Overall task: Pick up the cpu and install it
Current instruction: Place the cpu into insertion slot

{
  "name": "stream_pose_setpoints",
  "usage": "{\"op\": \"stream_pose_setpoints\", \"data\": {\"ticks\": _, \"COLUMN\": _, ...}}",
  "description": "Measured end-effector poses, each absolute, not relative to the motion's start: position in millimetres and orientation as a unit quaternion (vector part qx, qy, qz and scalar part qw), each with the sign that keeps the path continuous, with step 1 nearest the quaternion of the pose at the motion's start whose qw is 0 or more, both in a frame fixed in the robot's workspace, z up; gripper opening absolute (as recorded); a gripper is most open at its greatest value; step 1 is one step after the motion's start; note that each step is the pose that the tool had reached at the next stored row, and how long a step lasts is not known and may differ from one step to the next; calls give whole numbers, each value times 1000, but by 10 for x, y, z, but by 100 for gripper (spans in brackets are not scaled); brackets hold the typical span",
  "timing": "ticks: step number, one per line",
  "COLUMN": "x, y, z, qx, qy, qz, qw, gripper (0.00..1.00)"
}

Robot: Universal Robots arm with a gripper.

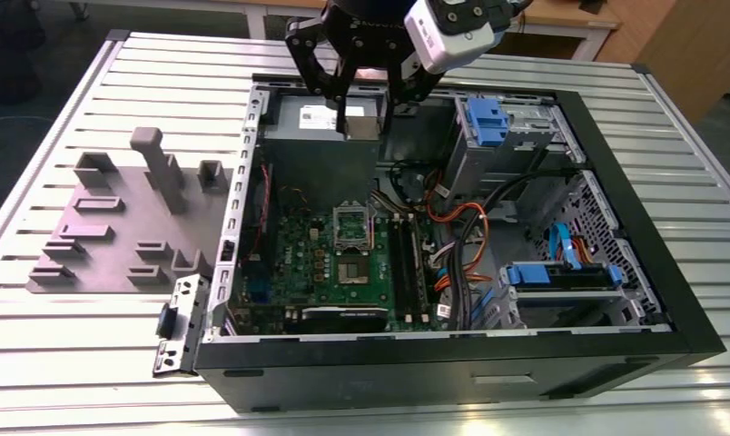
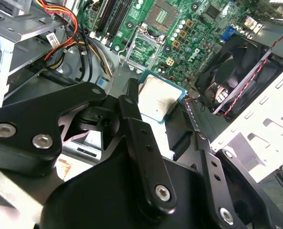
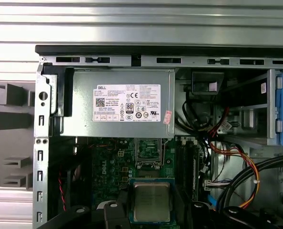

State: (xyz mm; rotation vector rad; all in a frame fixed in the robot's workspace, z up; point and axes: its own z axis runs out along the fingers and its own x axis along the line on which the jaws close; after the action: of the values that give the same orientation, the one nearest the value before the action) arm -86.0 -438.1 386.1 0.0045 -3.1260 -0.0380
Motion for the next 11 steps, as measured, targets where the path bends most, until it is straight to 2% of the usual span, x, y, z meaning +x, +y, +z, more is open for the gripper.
{"op": "stream_pose_setpoints", "data": {"ticks": 11, "x": -844, "y": -4430, "z": 3830, "qx": 1, "qy": -1000, "qz": -12, "qw": 8, "gripper": 47}}
